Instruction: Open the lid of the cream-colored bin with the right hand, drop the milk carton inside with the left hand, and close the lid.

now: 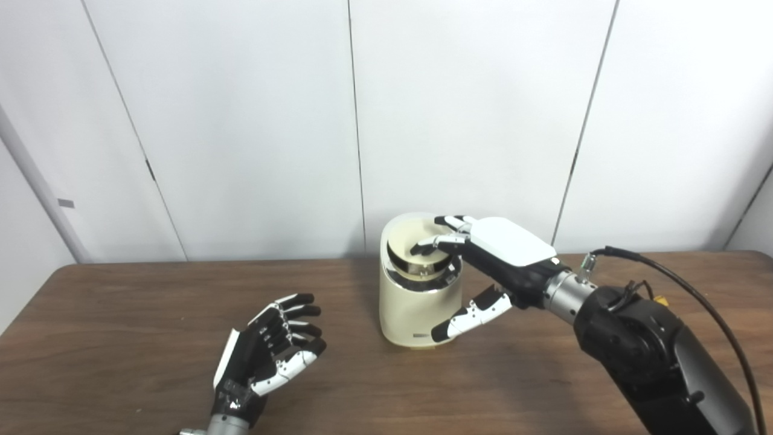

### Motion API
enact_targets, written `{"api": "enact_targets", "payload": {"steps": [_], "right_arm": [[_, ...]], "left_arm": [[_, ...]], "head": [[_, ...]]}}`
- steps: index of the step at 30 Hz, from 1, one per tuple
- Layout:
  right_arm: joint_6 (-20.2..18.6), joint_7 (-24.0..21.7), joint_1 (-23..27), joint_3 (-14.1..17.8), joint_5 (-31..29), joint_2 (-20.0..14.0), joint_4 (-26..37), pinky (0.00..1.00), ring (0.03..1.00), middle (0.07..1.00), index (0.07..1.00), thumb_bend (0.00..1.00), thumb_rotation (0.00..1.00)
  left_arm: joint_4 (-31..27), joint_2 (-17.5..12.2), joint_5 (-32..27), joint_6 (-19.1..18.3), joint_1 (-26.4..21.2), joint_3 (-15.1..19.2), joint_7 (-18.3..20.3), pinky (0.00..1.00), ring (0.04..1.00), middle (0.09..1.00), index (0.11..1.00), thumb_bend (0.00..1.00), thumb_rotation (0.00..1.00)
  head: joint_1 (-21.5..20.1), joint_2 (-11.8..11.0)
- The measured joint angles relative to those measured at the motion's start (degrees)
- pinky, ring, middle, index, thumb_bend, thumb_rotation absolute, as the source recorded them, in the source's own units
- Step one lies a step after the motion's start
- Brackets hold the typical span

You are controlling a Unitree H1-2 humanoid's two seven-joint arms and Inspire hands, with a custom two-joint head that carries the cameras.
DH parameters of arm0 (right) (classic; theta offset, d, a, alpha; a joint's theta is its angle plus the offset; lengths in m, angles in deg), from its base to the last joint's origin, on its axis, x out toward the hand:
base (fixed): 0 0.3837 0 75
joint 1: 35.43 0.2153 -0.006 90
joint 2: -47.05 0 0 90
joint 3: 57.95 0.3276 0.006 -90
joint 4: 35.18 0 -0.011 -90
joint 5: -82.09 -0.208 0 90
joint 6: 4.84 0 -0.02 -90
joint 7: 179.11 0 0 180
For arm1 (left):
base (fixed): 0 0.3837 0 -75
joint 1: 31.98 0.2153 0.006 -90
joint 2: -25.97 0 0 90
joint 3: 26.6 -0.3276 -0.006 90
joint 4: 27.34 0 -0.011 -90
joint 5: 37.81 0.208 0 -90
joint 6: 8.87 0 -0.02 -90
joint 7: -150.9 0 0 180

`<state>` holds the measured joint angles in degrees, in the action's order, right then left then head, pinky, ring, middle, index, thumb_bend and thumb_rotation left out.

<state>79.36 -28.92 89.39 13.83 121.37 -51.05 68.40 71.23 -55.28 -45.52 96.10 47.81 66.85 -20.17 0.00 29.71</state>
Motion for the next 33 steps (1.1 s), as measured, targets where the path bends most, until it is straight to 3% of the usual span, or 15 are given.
{"api": "enact_targets", "payload": {"steps": [7, 16, 33], "right_arm": [[0.0, 0.0, -0.2, -0.1, 0.3, -0.6, 0.0, 0.95, 0.976, 0.801, 0.824, 0.74, 0.54], [0.2, -1.0, -0.6, -1.1, 1.1, -0.6, 0.0, 0.99, 0.968, 0.791, 0.825, 0.75, 0.49], [0.1, -2.1, -0.1, -4.0, 3.3, -0.2, -0.3, 0.98, 0.984, 0.820, 0.843, 0.75, 0.53]], "left_arm": [[-0.3, 0.1, -0.9, -0.8, 0.2, 0.0, 0.0, 0.45, 0.584, 0.697, 0.750, 0.69, 0.17], [-1.0, 0.4, -0.8, -1.0, 0.6, 0.0, -0.1, 0.45, 0.584, 0.699, 0.747, 0.68, 0.15], [-2.4, 1.1, -0.9, -2.5, 1.6, -0.2, -0.2, 0.44, 0.587, 0.702, 0.750, 0.68, 0.15]], "head": [[0.2, 0.3], [0.2, 0.8], [1.1, 1.6]]}}
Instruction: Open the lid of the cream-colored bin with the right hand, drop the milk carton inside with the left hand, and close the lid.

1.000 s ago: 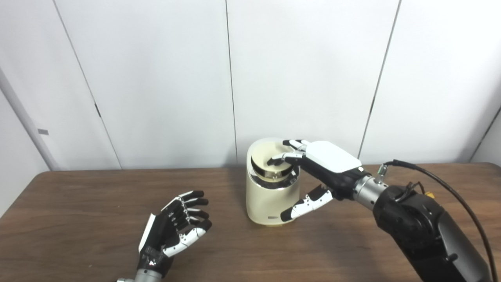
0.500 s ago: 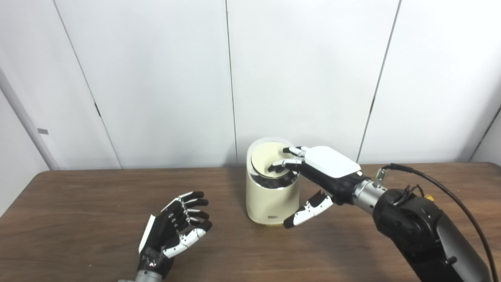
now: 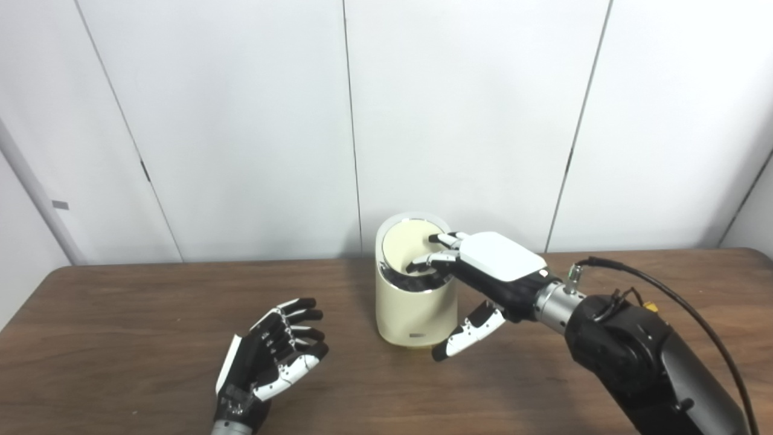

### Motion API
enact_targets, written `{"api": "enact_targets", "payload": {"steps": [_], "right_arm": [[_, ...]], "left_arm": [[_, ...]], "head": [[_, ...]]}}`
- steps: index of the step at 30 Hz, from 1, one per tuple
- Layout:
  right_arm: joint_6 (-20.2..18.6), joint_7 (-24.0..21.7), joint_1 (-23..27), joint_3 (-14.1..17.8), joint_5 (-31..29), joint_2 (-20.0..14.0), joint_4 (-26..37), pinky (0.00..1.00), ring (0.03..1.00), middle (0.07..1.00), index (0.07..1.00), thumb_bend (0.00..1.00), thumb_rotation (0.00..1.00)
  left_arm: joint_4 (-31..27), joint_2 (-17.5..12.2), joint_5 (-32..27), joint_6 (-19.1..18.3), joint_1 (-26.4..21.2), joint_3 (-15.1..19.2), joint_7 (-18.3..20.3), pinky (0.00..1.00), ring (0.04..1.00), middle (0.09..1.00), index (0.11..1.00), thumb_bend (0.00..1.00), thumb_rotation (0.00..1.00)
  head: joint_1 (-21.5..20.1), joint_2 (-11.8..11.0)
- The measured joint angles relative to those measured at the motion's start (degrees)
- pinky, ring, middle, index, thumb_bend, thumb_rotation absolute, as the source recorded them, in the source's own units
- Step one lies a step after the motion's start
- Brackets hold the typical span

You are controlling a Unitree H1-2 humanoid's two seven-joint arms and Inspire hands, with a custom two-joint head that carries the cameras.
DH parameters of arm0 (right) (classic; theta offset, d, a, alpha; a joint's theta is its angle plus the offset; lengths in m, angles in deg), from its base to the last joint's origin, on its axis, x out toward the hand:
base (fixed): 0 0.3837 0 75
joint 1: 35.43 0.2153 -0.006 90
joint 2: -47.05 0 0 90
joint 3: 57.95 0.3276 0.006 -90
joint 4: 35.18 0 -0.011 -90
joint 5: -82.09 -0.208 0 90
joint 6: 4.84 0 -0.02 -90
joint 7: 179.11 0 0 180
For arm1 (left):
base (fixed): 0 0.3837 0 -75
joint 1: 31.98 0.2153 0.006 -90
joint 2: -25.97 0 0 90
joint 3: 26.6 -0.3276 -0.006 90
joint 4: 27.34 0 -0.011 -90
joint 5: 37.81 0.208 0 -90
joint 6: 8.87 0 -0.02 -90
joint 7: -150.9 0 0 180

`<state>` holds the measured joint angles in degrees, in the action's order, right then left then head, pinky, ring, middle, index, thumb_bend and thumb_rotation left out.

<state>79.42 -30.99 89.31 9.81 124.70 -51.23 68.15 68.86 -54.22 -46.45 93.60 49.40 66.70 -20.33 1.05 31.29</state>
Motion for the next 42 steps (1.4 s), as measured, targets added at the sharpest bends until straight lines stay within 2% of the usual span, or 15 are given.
{"api": "enact_targets", "payload": {"steps": [5, 8, 11, 17, 19, 20, 22, 25, 28, 30, 31, 34, 38, 42], "right_arm": [[-0.4, -2.3, 1.4, -1.8, 2.6, -0.6, 0.4, 0.99, 0.989, 0.835, 0.858, 0.74, 0.59], [-0.9, -5.0, 2.6, -2.6, 4.8, -1.2, 1.0, 1.00, 0.998, 0.837, 0.862, 0.75, 0.57], [-1.4, -5.3, 2.1, -2.0, 5.1, -1.0, 1.7, 0.99, 0.993, 0.843, 0.861, 0.74, 0.53], [-1.4, -2.2, -1.0, 2.1, 4.0, 0.4, 2.5, 1.00, 0.991, 0.831, 0.862, 0.71, 0.52], [-1.3, 0.0, -1.8, 4.7, 3.2, 1.3, 2.5, 0.99, 0.997, 0.849, 0.879, 0.70, 0.53], [-1.3, 0.9, -1.9, 5.7, 2.9, 1.5, 2.5, 0.97, 0.996, 0.855, 0.888, 0.70, 0.52], [-1.3, 2.9, -2.1, 8.3, 1.6, 1.8, 2.5, 0.81, 0.946, 0.873, 0.921, 0.71, 0.44], [-1.4, 6.2, -3.1, 13.0, -2.9, 3.1, 2.8, 0.73, 0.892, 0.924, 0.965, 0.69, 0.36], [-1.2, 10.3, -6.4, 16.7, -7.4, 4.7, 2.7, 0.79, 0.909, 0.930, 0.966, 0.72, 0.38], [-1.4, 11.8, -9.1, 18.1, -9.4, 5.5, 2.2, 0.86, 0.953, 0.936, 0.961, 0.74, 0.34], [-1.5, 12.1, -10.3, 18.8, -10.8, 5.7, 1.9, 0.87, 0.963, 0.943, 0.955, 0.75, 0.32], [-1.8, 13.7, -13.2, 21.4, -15.3, 6.4, -0.1, 0.80, 0.916, 0.986, 0.924, 0.74, 0.29], [-1.1, 16.1, -15.8, 22.5, -18.5, 6.5, -2.0, 0.78, 0.867, 0.898, 0.913, 0.77, 0.29], [1.1, 18.6, -18.2, 23.0, -20.9, 6.8, -3.8, 0.74, 0.860, 0.887, 0.906, 0.76, 0.26]], "left_arm": [[-0.3, 0.3, -0.3, -0.5, 0.2, 0.0, 0.1, 0.44, 0.594, 0.708, 0.749, 0.69, 0.15], [-0.5, 0.6, -0.6, -0.6, 0.4, 0.0, 0.2, 0.44, 0.597, 0.708, 0.751, 0.68, 0.14], [-0.5, 0.6, -1.0, -0.6, 0.4, 0.0, 0.3, 0.43, 0.593, 0.705, 0.750, 0.68, 0.14], [-0.5, 0.6, -1.0, -0.6, 0.4, 0.1, 0.4, 0.44, 0.592, 0.704, 0.750, 0.69, 0.15], [-0.5, 0.6, -1.0, -0.6, 0.3, 0.1, 0.4, 0.44, 0.590, 0.701, 0.748, 0.69, 0.15], [-0.5, 0.6, -1.0, -0.6, 0.3, 0.1, 0.4, 0.44, 0.590, 0.702, 0.748, 0.70, 0.16], [-0.5, 0.6, -1.0, -0.6, 0.3, 0.1, 0.4, 0.44, 0.588, 0.703, 0.749, 0.71, 0.17], [-0.5, 0.6, -0.9, -0.6, 0.3, 0.1, 0.4, 0.44, 0.586, 0.701, 0.749, 0.70, 0.16], [-0.5, 0.6, -0.9, -0.6, 0.3, 0.1, 0.5, 0.44, 0.593, 0.706, 0.753, 0.69, 0.15], [-0.5, 0.6, -0.9, -0.6, 0.3, 0.1, 0.6, 0.44, 0.591, 0.703, 0.751, 0.70, 0.15], [-0.5, 0.6, -0.9, -0.6, 0.3, 0.1, 0.7, 0.44, 0.589, 0.702, 0.750, 0.70, 0.15], [-0.5, 0.5, -1.0, -0.6, 0.3, 0.1, 0.7, 0.44, 0.592, 0.706, 0.752, 0.68, 0.14], [-0.5, 0.4, -1.0, -0.6, 0.4, 0.1, 1.0, 0.43, 0.585, 0.701, 0.750, 0.69, 0.15], [-0.5, 0.4, -1.2, -0.6, 0.4, 0.1, 1.1, 0.43, 0.588, 0.703, 0.753, 0.70, 0.16]], "head": [[0.2, 0.3], [0.3, 0.4], [0.1, 0.4], [0.2, 0.2], [0.1, 0.2], [0.1, 0.2], [0.1, 0.1], [0.1, 0.1], [0.3, 0.1], [0.2, 0.1], [0.1, 0.1], [0.1, 0.0], [-0.2, 0.1], [0.0, 0.1]]}}
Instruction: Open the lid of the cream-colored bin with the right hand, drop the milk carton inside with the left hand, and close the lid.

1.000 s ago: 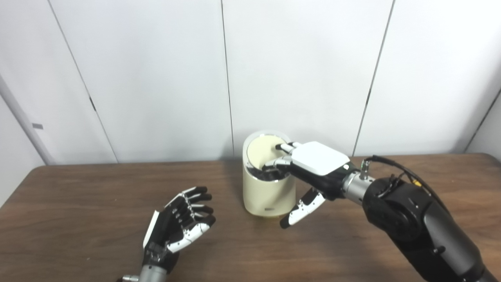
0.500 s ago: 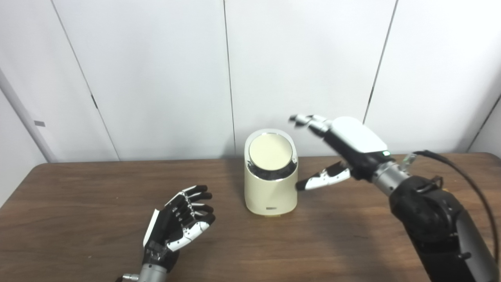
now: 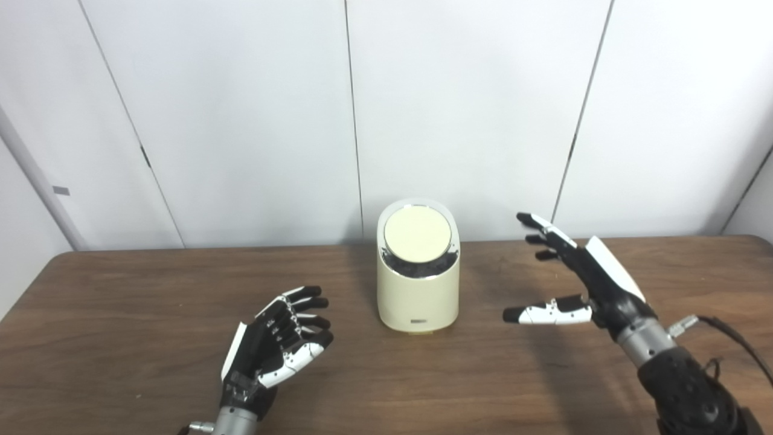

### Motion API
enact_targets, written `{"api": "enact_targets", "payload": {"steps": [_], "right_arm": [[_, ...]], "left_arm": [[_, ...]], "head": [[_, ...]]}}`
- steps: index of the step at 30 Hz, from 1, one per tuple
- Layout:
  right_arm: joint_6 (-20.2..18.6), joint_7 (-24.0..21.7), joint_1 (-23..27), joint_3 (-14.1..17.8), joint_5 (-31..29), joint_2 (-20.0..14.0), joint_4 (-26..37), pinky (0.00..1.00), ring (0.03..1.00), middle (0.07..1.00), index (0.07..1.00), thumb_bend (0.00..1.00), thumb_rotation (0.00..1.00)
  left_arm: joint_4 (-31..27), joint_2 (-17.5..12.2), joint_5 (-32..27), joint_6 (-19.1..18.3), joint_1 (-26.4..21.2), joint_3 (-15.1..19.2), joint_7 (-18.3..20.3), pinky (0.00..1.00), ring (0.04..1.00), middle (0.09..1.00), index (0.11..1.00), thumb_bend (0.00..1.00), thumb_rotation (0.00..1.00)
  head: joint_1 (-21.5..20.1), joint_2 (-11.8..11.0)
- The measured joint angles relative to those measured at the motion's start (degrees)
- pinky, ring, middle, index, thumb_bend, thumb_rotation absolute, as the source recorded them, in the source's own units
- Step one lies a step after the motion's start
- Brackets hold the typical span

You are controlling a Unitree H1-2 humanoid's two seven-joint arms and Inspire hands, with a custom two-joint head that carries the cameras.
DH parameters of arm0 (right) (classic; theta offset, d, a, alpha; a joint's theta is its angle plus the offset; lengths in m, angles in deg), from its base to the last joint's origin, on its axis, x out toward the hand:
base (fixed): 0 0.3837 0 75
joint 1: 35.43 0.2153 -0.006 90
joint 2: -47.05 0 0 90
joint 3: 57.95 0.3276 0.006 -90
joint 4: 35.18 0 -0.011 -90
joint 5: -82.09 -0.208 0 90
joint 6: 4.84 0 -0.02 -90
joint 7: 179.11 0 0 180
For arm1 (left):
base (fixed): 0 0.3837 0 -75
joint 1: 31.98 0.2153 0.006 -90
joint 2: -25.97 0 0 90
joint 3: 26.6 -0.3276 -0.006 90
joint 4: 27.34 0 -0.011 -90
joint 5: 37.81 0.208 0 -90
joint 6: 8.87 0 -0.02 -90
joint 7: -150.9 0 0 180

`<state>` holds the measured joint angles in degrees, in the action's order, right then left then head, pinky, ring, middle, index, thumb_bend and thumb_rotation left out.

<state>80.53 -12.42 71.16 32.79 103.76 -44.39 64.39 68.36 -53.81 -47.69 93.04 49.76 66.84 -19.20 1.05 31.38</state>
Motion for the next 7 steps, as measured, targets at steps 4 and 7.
{"api": "enact_targets", "payload": {"steps": [4, 7], "right_arm": [[3.1, 2.5, -2.7, 0.7, -3.7, 1.0, -2.5, 0.73, 0.855, 0.895, 0.899, 0.77, 0.25], [2.5, 2.7, -4.2, 1.0, -6.7, 1.6, -3.1, 0.73, 0.853, 0.909, 0.897, 0.75, 0.28]], "left_arm": [[0.0, -0.1, -0.7, 0.1, 0.1, 0.1, 0.1, 0.44, 0.587, 0.705, 0.750, 0.70, 0.15], [0.0, -0.2, -0.9, 0.2, 0.1, 0.1, 0.3, 0.44, 0.593, 0.710, 0.753, 0.70, 0.15]], "head": [[-0.6, -0.3], [-1.1, -0.4]]}}
